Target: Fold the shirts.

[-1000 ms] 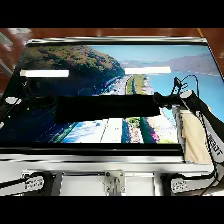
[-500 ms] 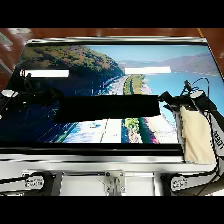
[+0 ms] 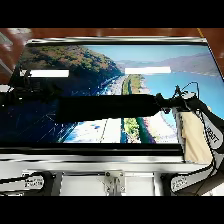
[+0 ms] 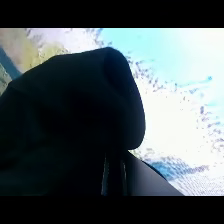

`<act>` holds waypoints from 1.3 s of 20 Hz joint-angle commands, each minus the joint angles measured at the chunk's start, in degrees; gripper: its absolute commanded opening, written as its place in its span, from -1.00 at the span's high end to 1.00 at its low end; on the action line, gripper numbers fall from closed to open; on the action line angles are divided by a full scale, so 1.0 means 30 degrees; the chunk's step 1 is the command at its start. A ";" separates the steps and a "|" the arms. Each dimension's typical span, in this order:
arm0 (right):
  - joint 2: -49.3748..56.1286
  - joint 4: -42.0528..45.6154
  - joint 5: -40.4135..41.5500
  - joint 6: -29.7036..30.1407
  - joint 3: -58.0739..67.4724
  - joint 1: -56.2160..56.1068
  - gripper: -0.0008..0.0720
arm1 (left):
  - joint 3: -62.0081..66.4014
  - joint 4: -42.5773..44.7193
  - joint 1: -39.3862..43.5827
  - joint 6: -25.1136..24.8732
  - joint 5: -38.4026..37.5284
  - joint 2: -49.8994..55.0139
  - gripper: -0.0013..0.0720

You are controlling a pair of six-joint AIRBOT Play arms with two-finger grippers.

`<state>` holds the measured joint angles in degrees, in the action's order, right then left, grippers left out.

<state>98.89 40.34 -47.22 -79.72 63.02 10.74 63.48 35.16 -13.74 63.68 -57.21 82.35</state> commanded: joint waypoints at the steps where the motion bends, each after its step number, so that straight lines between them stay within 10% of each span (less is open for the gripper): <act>1: -0.0816 -0.1566 -0.0911 0.1617 0.0044 0.0204 0.79 | 0.0073 -0.0692 0.0291 -0.0007 -0.0328 0.0007 -0.19; 3: -0.2426 -0.1610 -0.2106 0.2295 0.0044 0.0539 0.79 | 0.0066 -0.1173 0.1013 -0.0015 -0.0452 0.0051 0.56; 5: -0.4539 -0.1319 -0.3330 0.2382 0.0044 0.0714 0.79 | 0.0066 -0.1224 0.2390 -0.0015 -0.0430 0.0248 0.86; 11: -1.1001 -0.1078 -0.5960 0.0430 0.0044 0.0707 0.79 | 0.0073 -0.1778 1.0032 0.0015 0.3825 0.1923 0.86; 18: -1.5701 -0.0423 -0.9129 -0.1982 0.0044 0.0765 0.79 | 0.0073 -0.9799 1.6968 0.0000 1.0003 0.4626 0.86; 26: -1.7777 0.0954 -1.0236 -0.2295 0.0036 0.0743 0.79 | 0.0699 -1.2058 1.8950 -0.0015 1.3551 0.4801 0.87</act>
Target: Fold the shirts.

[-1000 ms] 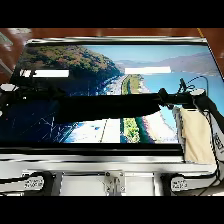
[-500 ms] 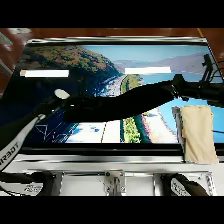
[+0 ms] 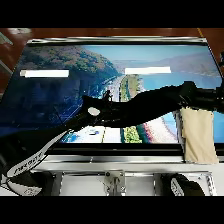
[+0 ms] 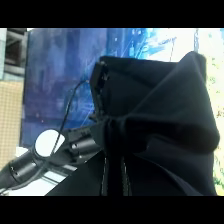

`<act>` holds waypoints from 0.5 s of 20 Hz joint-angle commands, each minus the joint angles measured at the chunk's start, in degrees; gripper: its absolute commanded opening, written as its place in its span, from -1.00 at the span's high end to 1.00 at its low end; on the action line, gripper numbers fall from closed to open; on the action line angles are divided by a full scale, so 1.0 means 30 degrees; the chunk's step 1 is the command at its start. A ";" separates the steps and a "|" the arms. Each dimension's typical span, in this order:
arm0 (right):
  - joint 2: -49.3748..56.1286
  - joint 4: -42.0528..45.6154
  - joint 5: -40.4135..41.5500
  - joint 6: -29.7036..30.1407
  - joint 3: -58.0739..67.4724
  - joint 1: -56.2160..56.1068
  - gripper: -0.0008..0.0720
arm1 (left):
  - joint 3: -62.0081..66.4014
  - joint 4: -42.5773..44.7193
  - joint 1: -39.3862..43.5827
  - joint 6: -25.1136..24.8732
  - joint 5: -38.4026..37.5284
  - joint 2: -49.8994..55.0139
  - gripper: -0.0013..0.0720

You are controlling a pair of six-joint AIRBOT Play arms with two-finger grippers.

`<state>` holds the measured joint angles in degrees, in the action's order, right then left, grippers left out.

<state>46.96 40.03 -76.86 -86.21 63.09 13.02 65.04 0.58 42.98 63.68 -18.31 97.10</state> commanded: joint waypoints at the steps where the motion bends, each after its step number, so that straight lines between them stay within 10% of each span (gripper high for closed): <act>1: -0.0444 0.1821 -0.0044 -0.0109 0.0015 -0.0015 0.79 | 0.0182 0.0080 -0.0525 -0.0022 0.0204 -0.0452 0.87; 10: 0.4517 0.2295 0.9683 0.0015 0.0000 -0.8648 0.79 | 0.0189 1.3478 -1.3333 0.3381 -0.5574 -0.8837 0.87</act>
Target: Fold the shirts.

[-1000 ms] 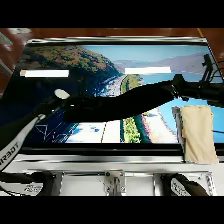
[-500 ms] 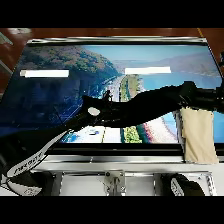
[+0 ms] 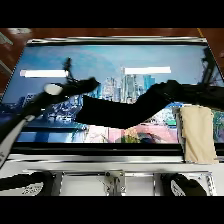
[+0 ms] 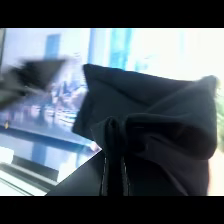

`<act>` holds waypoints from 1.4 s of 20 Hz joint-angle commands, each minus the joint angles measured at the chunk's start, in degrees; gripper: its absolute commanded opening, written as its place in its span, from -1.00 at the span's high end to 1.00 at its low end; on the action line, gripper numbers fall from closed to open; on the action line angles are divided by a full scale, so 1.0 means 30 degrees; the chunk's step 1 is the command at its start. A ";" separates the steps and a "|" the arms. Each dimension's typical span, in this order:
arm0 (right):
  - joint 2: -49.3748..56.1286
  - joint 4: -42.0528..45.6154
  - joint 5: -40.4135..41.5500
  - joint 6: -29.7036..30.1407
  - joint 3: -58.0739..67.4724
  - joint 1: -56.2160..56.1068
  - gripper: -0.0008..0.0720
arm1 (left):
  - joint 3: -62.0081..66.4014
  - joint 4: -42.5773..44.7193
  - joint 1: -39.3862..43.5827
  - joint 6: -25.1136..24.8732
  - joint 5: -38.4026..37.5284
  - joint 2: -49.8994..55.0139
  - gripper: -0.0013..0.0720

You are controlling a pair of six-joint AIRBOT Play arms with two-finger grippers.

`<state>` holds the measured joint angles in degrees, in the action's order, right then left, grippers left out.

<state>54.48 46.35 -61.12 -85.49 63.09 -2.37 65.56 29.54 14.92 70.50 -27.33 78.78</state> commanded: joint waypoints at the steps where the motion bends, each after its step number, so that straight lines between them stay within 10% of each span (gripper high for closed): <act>1: 0.3140 0.0036 0.6266 -0.0401 0.0000 -0.5005 0.79 | 0.0015 0.4175 -0.5384 0.1100 -0.3592 -0.3832 0.87; 7: 1.0462 -0.5646 1.7078 -0.0437 0.0109 -1.1788 0.79 | 0.0007 0.4386 -1.0032 0.1093 -0.9530 -0.8320 0.87; 14: 1.4513 -0.8225 1.7274 -0.0452 0.2834 -1.3792 0.76 | -0.0029 0.4379 -0.9952 0.1093 -1.1278 -0.9180 0.87; 17: 1.4732 -0.8823 1.6742 -0.0423 0.3308 -1.3741 -0.59 | -0.0036 0.4386 -0.9785 0.1086 -1.1264 -0.9005 0.87; 22: 1.2160 -0.2827 0.8306 0.0605 0.3308 -0.9872 -0.62 | -0.0029 0.4386 -0.9763 0.1086 -1.1264 -0.8896 0.86; 26: 1.0018 0.9260 -0.2040 -0.3475 0.3308 -0.4328 -0.84 | -0.0029 0.4386 -0.9763 0.1086 -1.1285 -0.8896 0.86; 28: 1.0134 1.0134 -0.4211 -0.4131 0.2885 -0.1858 -0.88 | -0.0029 0.4386 -0.9734 0.1078 -1.1285 -0.8896 0.86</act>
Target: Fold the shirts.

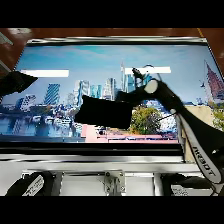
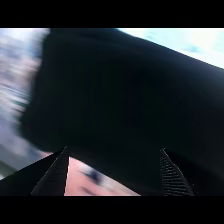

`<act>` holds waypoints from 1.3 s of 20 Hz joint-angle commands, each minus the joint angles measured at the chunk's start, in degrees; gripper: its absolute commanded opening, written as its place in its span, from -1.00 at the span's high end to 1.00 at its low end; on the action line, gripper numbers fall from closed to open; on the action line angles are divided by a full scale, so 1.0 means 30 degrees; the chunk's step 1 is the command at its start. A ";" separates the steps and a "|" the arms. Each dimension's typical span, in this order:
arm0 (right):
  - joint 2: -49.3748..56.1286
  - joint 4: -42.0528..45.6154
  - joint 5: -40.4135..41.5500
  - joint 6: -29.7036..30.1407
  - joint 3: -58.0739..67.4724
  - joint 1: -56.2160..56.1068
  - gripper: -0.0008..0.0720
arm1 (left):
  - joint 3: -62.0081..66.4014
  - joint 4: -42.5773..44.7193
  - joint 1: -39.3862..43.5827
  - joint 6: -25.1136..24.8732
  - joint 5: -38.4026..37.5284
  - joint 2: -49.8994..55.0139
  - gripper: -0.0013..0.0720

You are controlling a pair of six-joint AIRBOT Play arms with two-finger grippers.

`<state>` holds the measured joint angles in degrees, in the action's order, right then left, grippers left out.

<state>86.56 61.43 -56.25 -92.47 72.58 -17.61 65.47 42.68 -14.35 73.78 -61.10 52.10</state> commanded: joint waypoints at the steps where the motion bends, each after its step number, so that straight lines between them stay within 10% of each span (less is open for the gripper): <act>1: -0.0364 0.3985 -0.5712 -0.1792 -0.0721 0.3971 -0.88 | 0.0000 0.0000 0.0029 -0.0007 -0.0029 0.0000 0.86; 15: 0.4160 -0.6069 -0.0481 0.1494 -0.1341 0.1617 -0.88 | 0.0000 -0.0007 0.0036 -0.0007 -0.0022 -0.0007 0.86; 17: 0.4306 -0.6164 -0.0670 0.1552 -0.1341 0.1239 -0.28 | 0.0000 -0.0007 0.0036 0.0000 -0.0015 -0.0007 0.86; 18: 0.4277 -0.6273 -0.0685 0.1865 -0.1333 0.1151 0.48 | 0.0000 -0.0007 0.0036 -0.0007 0.0007 0.0000 0.86; 19: 0.4167 -0.6892 -0.0860 0.2397 -0.1333 0.1166 0.75 | 0.0000 -0.0007 0.0036 -0.0007 0.0029 0.0000 0.86; 26: -0.0342 -0.6703 -0.2994 0.4430 0.0874 0.5224 0.79 | 0.0000 -0.0051 0.0503 -0.0211 0.0211 0.0007 0.86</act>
<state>91.05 40.42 -62.67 -79.66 72.71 -7.46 65.47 42.61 -13.76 73.34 -60.60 52.07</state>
